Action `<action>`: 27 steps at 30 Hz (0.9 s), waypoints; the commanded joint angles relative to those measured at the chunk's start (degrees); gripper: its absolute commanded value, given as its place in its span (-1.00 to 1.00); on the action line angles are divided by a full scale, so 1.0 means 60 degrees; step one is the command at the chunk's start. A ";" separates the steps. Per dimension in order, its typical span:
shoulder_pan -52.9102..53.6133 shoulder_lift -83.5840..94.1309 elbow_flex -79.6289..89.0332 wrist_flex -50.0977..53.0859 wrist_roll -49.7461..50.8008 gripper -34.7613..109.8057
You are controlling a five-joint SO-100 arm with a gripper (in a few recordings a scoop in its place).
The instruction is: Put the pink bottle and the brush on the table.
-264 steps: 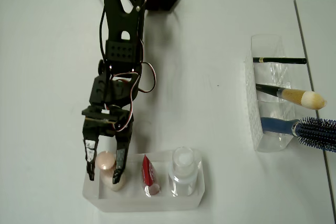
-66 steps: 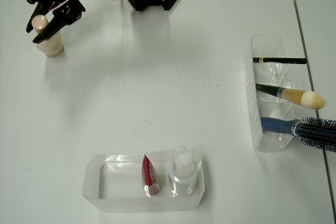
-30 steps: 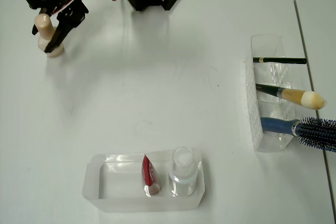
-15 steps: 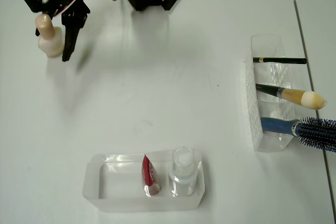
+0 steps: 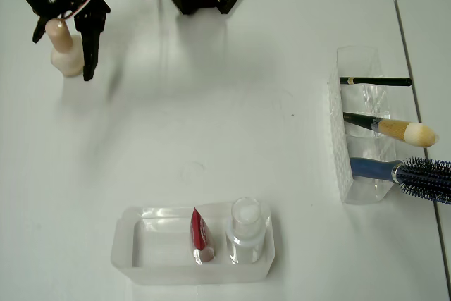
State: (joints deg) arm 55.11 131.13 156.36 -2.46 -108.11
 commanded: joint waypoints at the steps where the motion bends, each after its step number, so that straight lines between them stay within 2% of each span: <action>1: 0.0073 0.0513 -0.0571 0.0293 -0.0542 0.36; 16: 0.0073 0.0762 -0.2314 0.1875 -0.0732 0.38; 27: -0.0073 0.0674 -0.5229 0.5391 -0.0557 0.30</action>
State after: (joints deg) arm 53.79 133.24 130.08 25.66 -111.36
